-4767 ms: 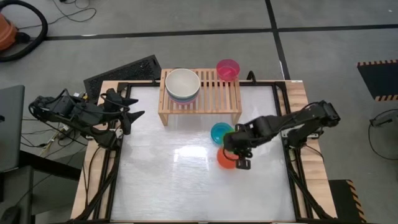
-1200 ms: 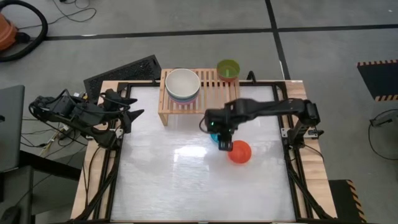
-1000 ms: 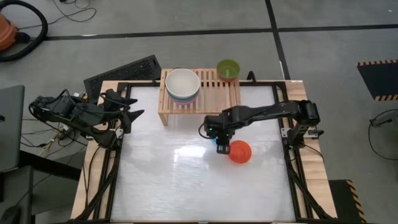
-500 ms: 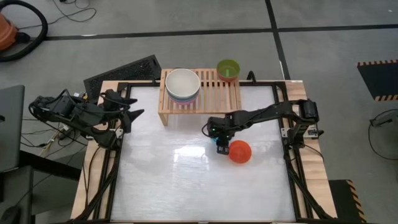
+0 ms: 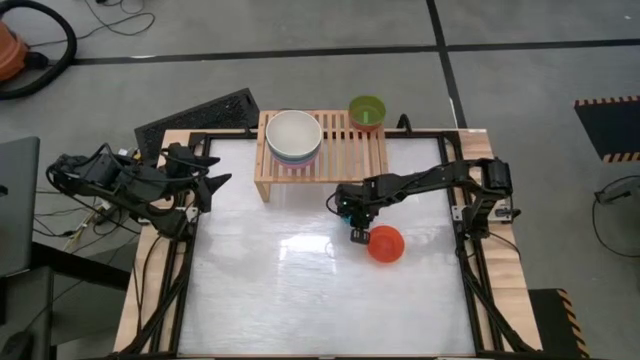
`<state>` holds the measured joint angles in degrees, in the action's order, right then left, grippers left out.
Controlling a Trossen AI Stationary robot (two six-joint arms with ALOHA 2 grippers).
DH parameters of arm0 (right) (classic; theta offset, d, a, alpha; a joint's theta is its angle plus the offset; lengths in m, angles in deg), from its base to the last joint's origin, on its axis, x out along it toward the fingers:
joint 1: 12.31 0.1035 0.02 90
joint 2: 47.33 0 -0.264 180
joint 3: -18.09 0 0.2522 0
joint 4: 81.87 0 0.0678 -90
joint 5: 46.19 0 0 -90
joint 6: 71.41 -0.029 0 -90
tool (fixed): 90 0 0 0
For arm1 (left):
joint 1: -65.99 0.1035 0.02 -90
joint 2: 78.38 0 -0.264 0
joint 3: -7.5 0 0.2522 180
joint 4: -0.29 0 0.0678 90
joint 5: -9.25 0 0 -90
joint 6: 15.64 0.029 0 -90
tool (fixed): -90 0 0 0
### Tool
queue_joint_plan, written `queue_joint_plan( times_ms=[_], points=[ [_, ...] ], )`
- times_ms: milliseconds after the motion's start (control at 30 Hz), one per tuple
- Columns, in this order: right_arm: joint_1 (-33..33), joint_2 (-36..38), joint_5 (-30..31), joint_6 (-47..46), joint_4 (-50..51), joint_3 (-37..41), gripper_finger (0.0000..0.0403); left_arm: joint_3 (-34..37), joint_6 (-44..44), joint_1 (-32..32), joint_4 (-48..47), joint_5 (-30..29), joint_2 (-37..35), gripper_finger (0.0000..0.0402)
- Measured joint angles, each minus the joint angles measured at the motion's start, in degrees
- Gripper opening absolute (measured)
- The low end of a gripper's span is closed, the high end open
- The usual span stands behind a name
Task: Place and stack bowls onto a shelf
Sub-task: Stack the blue transparent bowl on top of the green transparent bowl on the shelf
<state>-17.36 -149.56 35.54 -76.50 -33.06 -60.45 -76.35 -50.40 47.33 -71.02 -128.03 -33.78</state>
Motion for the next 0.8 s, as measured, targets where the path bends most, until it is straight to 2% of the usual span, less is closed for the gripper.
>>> queue_joint_plan(
  times_ms=[167,333,567,800],
  points=[
    [1.5,0.3,-2.4,-0.7,4.8,-3.1,0.0022,0.0,0.0,0.0,0.0,0.0,0.0,0.0268],
    [3.6,0.3,-9.4,0.8,15.5,-12.6,0.0022,0.0,0.5,0.0,0.0,0.1,0.0,0.0268],
    [4.7,0.3,-18.4,3.9,33.8,-34.2,0.0022,0.0,0.7,0.0,0.0,0.3,0.0,0.0268],
    [-0.3,0.4,-17.5,12.2,47.1,-57.5,0.0022,0.0,1.1,0.0,-0.1,0.3,0.0,0.0268]
  ],
)
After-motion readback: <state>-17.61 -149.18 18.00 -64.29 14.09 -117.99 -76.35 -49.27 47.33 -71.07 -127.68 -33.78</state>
